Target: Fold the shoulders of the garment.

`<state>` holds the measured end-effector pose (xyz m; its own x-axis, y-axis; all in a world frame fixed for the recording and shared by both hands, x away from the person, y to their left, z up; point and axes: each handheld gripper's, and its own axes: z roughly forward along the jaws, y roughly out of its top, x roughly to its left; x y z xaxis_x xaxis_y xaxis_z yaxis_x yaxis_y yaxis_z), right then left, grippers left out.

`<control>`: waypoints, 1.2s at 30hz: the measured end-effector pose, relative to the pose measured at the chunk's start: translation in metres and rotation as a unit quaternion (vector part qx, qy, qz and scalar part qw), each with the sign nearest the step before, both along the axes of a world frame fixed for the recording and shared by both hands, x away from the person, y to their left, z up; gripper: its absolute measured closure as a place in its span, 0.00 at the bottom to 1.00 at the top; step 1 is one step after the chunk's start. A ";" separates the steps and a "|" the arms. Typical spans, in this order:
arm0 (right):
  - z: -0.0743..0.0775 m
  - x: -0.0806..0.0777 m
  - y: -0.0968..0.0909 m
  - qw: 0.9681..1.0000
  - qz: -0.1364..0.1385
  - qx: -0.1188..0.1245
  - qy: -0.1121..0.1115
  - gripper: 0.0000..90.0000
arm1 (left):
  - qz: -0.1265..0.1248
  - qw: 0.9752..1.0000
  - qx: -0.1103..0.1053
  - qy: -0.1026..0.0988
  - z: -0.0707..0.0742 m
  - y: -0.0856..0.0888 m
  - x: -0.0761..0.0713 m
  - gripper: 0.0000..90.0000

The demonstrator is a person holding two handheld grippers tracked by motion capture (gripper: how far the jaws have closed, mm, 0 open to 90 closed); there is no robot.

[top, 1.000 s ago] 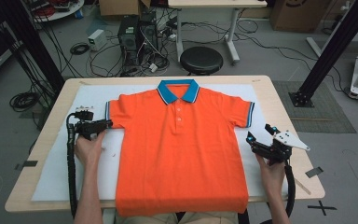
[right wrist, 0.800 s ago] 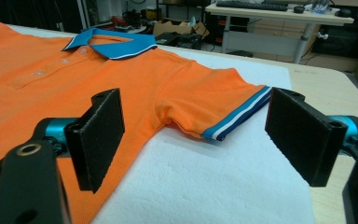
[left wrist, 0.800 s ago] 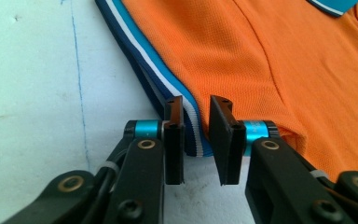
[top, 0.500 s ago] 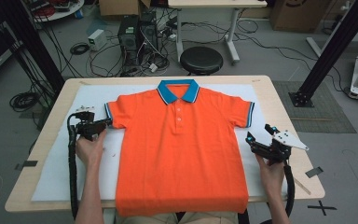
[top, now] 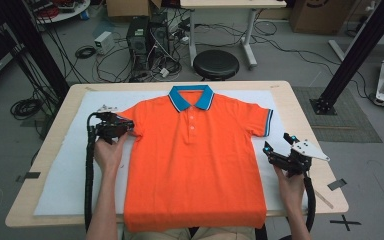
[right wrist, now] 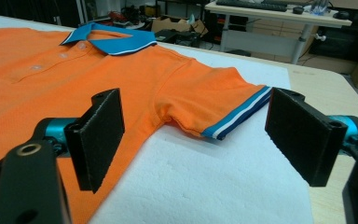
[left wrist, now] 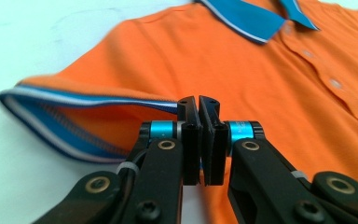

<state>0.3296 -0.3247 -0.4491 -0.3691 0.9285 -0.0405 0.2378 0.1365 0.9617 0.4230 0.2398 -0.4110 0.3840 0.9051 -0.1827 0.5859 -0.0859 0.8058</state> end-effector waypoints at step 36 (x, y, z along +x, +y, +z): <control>0.000 0.001 0.003 1.000 -0.001 -0.018 -0.003 0.22 | -0.054 0.996 0.062 -0.033 0.010 -0.067 0.002 0.72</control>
<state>0.3301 -0.3219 -0.4489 -0.3676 0.9268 -0.0770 0.2317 0.1714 0.9576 0.4248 0.1728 -0.4014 0.4874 0.8721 -0.0428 0.5141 -0.2470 0.8214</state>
